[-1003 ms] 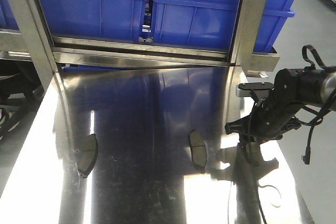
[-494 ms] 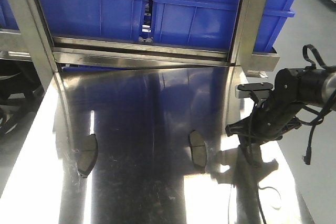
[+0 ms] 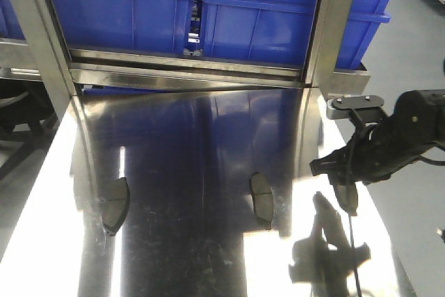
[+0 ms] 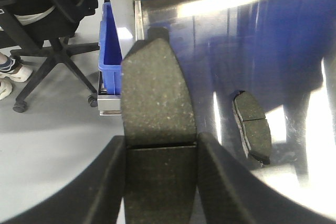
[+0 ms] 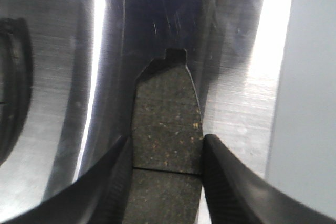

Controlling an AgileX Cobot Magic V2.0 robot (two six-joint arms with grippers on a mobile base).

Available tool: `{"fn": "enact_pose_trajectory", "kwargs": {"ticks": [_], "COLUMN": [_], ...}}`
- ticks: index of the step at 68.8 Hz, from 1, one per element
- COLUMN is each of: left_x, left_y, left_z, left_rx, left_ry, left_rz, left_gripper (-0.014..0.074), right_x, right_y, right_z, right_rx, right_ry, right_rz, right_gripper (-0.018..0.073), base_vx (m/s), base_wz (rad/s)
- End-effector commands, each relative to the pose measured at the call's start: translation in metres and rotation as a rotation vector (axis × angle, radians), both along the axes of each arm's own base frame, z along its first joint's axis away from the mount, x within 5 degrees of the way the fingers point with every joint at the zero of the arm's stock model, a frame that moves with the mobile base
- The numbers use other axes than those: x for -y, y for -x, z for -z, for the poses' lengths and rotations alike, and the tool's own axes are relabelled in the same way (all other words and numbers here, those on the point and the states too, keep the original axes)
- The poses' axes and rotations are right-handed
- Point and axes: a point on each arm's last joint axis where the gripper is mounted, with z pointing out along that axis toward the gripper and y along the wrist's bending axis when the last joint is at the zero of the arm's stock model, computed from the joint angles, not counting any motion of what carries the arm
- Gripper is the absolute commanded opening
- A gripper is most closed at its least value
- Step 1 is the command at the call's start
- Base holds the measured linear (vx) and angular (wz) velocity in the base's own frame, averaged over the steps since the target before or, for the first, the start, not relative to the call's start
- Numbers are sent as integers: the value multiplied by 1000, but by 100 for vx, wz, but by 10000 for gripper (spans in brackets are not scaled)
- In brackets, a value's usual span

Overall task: Move and align brake pads A on conveyor
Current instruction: 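Close the right gripper on a brake pad on the steel table, then lift the held pad with the right gripper away from the table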

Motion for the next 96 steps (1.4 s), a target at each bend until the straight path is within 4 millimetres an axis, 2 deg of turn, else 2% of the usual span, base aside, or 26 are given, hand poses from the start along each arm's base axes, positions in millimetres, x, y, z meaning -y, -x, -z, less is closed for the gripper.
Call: {"fn": "enact_pose_trajectory", "kwargs": {"ticks": [1, 15, 29, 59, 77, 96], "left_x": [1, 1, 1, 1, 1, 1], "left_y": [-4, -4, -4, -4, -4, -4], "left_z": [-16, -16, -16, -16, -16, -16], "left_rx": [111, 111, 111, 111, 111, 111], "left_ry": [1, 1, 1, 1, 1, 1], "left_rz": [3, 3, 3, 3, 3, 3], "left_gripper": [77, 77, 77, 77, 77, 77], "right_x": [2, 7, 11, 22, 25, 26], "right_y": [8, 44, 79, 143, 164, 168], "right_z": [-35, -48, -52, -61, -73, -77], "right_rx": [146, 165, 131, 244, 387, 410], "right_ry": [-18, -22, -43, -60, -80, -84], "right_rz": [-8, -7, 7, 3, 2, 2], "right_gripper": [-10, -10, -10, -10, -10, -10], "base_vx": [0, 0, 0, 0, 0, 0], "base_wz": [0, 0, 0, 0, 0, 0]}}
